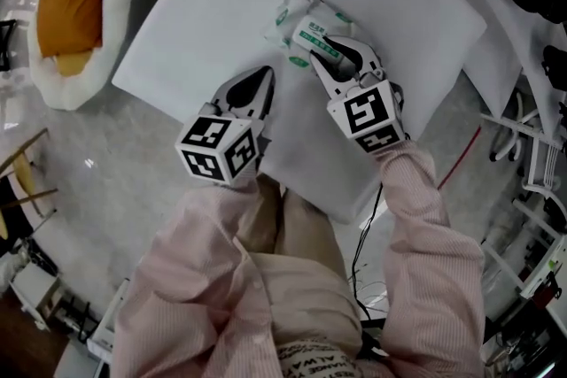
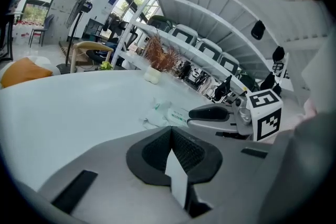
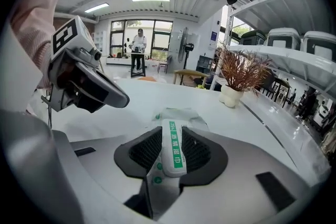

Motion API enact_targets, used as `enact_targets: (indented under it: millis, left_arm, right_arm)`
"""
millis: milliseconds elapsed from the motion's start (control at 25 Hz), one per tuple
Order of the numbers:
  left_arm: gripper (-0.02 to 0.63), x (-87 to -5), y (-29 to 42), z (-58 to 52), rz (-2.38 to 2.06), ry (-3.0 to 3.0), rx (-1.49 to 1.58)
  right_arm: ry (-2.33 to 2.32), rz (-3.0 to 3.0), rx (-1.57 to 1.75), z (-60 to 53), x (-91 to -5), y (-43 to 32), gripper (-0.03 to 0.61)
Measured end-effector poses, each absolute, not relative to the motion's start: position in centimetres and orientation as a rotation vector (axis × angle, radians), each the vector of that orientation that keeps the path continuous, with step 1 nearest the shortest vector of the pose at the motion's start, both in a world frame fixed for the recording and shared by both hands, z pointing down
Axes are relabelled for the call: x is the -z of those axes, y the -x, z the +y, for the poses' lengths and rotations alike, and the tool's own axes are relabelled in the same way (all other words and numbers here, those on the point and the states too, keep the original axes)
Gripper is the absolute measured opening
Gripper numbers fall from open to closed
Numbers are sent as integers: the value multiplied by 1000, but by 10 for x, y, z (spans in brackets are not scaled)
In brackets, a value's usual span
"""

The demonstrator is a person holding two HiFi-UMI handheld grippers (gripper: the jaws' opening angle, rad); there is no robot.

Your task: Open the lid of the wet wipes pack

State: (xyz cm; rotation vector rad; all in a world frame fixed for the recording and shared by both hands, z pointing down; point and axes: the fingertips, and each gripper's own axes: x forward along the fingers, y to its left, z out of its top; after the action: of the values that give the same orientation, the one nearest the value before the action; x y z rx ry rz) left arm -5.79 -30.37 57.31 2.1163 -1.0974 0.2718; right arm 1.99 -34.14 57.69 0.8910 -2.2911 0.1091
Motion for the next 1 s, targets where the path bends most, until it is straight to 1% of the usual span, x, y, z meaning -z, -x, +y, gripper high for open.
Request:
enact_targets:
  millis: [560, 720, 1000]
  left_arm:
    - [-3, -585, 60, -312, -1055, -2112, -288]
    - [-3, -585, 59, -315, -1052, -2108, -288]
    - [-3, -584, 54, -318, -1035, -2116, -281]
  right_arm:
    - [-799, -2192, 39, -339, -595, -17, 100]
    - [-791, -2190, -22, -340, -596, -17, 92]
    - [-748, -2243, -236, -341, -598, -18, 87]
